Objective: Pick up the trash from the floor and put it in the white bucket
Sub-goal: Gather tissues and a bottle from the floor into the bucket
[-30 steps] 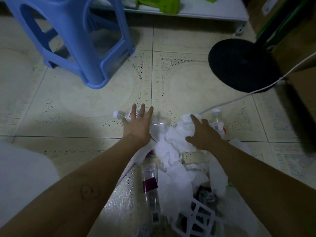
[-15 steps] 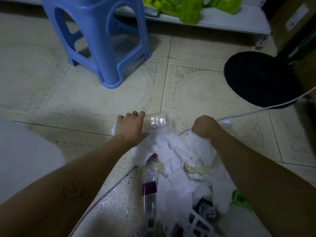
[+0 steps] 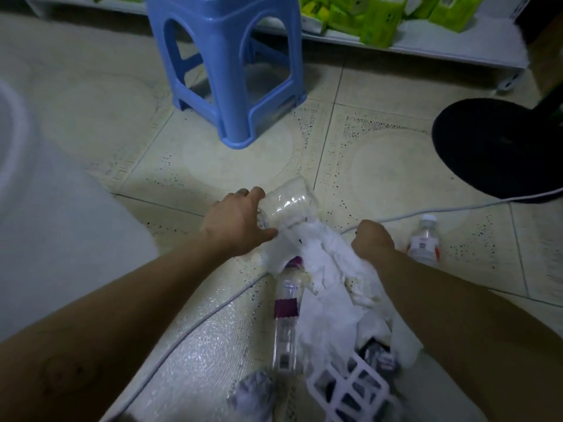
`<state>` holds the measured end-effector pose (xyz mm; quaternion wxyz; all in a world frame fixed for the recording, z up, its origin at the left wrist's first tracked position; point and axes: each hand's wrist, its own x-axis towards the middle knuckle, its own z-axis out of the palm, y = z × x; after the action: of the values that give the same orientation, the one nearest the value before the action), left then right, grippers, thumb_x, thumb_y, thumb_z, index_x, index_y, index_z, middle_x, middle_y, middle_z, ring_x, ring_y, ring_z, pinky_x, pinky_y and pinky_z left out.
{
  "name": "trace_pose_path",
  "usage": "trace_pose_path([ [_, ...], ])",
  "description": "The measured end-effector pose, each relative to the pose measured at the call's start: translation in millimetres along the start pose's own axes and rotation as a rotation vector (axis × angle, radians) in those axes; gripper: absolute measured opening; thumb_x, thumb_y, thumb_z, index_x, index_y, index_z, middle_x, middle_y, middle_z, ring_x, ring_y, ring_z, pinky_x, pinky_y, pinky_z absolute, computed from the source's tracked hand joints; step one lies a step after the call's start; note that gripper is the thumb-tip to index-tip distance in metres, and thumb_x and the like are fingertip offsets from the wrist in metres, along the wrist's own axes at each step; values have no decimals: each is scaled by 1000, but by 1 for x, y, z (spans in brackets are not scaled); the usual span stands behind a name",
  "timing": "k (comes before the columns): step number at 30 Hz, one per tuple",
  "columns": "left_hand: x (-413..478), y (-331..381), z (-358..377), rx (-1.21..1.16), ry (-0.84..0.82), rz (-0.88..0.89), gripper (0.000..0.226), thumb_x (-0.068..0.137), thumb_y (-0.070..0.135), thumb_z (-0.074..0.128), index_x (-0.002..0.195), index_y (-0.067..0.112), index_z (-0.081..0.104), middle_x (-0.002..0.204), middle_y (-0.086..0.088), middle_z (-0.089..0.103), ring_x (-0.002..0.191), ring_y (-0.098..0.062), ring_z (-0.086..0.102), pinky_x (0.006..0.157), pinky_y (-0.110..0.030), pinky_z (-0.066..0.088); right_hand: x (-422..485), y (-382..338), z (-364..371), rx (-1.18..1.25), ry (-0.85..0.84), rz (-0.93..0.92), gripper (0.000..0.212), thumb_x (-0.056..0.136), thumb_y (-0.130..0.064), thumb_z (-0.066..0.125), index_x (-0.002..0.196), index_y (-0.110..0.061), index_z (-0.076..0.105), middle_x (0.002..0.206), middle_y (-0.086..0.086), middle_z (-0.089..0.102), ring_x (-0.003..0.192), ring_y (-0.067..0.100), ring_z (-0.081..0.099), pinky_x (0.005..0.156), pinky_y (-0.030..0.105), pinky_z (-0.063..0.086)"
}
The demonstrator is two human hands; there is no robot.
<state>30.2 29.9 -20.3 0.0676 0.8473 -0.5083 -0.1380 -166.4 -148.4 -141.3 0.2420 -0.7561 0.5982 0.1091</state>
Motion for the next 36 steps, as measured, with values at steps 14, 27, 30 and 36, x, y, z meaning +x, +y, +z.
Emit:
trace_pose_path([
  [14,-3,26,-17,-247,99,-51,76,71,60,69,131,21,44,119,-7,60,103,-25,57,83,-40,51,-60,-23,-115,751,-63,-202,11,92,-17,61,95,-9,55,80,9,56,60,21,57,42,24,52],
  [27,-53,-43,-241,-647,613,-81,89,59,68,71,130,17,54,109,-2,68,98,-22,66,86,-46,56,-178,-214,-200,1365,-166,-635,28,83,11,61,76,-17,59,65,-5,67,67,12,61,58,25,47],
  [30,-79,-81,-285,-633,657,-167,86,57,74,69,117,13,63,98,-7,71,88,-26,69,79,-39,57,-216,-264,-198,1397,-226,-761,29,83,12,60,76,-16,62,57,-11,69,61,6,64,50,19,50],
  [36,-150,-171,-303,-465,566,-441,71,64,74,66,76,4,71,67,-12,66,62,-30,64,54,-30,46,-294,-348,-153,1107,-340,-1055,29,83,10,61,81,-18,69,83,-2,70,69,6,62,63,18,51],
])
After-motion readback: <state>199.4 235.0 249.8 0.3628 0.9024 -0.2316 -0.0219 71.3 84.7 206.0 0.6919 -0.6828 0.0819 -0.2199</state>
